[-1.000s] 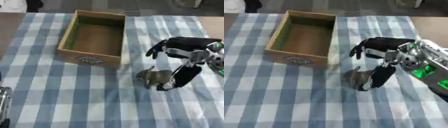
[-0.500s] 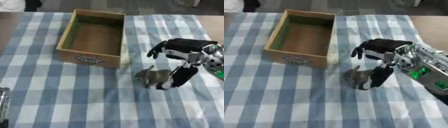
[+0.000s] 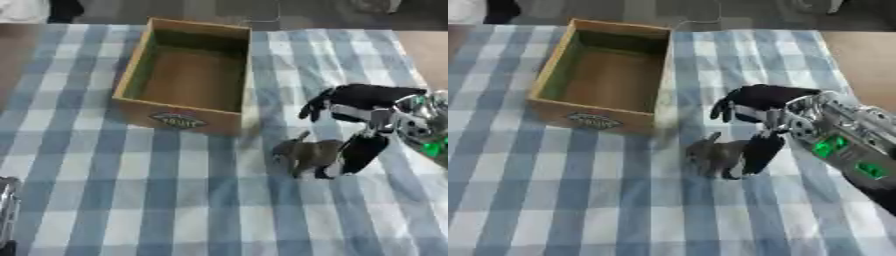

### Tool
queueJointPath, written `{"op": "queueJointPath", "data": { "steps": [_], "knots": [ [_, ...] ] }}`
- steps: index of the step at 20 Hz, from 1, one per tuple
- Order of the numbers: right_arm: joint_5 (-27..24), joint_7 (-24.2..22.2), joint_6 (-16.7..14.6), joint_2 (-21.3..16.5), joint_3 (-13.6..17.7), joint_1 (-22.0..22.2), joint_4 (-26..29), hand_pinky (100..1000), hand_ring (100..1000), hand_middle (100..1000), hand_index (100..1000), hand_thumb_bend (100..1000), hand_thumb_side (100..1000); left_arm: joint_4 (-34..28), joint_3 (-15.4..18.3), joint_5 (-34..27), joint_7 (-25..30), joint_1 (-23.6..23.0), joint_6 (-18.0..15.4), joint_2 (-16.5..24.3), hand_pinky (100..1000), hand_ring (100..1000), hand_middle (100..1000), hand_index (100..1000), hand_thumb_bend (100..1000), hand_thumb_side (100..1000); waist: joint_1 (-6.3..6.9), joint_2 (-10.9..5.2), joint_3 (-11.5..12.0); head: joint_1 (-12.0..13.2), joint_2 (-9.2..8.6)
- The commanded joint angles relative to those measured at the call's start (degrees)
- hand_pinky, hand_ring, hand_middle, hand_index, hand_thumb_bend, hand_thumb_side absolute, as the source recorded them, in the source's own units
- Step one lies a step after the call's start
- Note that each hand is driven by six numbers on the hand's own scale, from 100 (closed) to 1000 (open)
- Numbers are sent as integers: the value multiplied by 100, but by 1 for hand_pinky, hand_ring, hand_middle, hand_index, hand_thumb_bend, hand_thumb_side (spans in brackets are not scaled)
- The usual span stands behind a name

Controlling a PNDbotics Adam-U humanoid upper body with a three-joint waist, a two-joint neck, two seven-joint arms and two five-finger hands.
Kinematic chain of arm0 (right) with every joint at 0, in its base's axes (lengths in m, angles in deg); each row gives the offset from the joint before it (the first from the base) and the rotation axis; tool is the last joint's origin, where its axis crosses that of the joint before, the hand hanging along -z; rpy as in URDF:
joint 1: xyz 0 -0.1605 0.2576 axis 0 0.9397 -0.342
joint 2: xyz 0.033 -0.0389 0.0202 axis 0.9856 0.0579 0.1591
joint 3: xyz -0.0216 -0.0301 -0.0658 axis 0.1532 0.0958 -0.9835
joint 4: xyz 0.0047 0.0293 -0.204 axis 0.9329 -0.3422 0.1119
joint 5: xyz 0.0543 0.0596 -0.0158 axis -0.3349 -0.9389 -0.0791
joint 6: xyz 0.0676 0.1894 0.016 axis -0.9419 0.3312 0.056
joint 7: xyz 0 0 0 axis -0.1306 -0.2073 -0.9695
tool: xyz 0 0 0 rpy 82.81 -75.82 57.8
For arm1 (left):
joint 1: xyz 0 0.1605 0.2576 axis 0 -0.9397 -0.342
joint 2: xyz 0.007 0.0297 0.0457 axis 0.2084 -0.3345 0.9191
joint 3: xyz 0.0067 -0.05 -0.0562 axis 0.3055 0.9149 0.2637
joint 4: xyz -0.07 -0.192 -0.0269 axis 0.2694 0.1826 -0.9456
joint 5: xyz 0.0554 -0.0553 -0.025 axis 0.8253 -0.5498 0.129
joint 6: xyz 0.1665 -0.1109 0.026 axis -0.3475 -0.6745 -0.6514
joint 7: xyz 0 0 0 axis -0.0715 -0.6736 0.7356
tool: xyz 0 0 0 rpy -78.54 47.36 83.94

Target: Pick up objects on the table and place them in the box.

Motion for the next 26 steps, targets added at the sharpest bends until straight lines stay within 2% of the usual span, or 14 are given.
{"op": "queueJointPath", "data": {
  "steps": [1, 7, 12, 22, 26],
  "knots": [
    [-15, -312, 297, -46, 18, -80, -47, 803, 922, 727, 878, 556, 259, -107, 9, -20, 2, 73, 2, 83, 809, 636, 663, 821, 100, 669, 9, -84, 0, -28, -41],
    [-84, -298, 350, -12, -10, -107, -63, 799, 905, 676, 836, 512, 215, -107, 13, -17, -1, 70, 4, 85, 809, 635, 664, 820, 100, 669, 3, -75, 9, -32, -41],
    [-59, -292, 417, 19, -43, -118, -139, 793, 890, 628, 786, 405, 100, -107, 11, -17, -1, 67, 6, 84, 810, 635, 664, 819, 100, 670, 2, -71, 16, -43, -54],
    [14, -285, 394, 112, -142, -111, -525, 793, 889, 622, 775, 375, 100, -107, 9, -17, 2, 73, 4, 78, 810, 634, 663, 817, 100, 670, 1, -52, 48, -78, -75],
    [-47, -256, 378, 137, -154, -128, -531, 784, 871, 567, 687, 369, 100, -107, 5, -18, 6, 78, 9, 76, 811, 634, 663, 817, 100, 670, 1, -42, 55, -82, -75]
  ]
}}
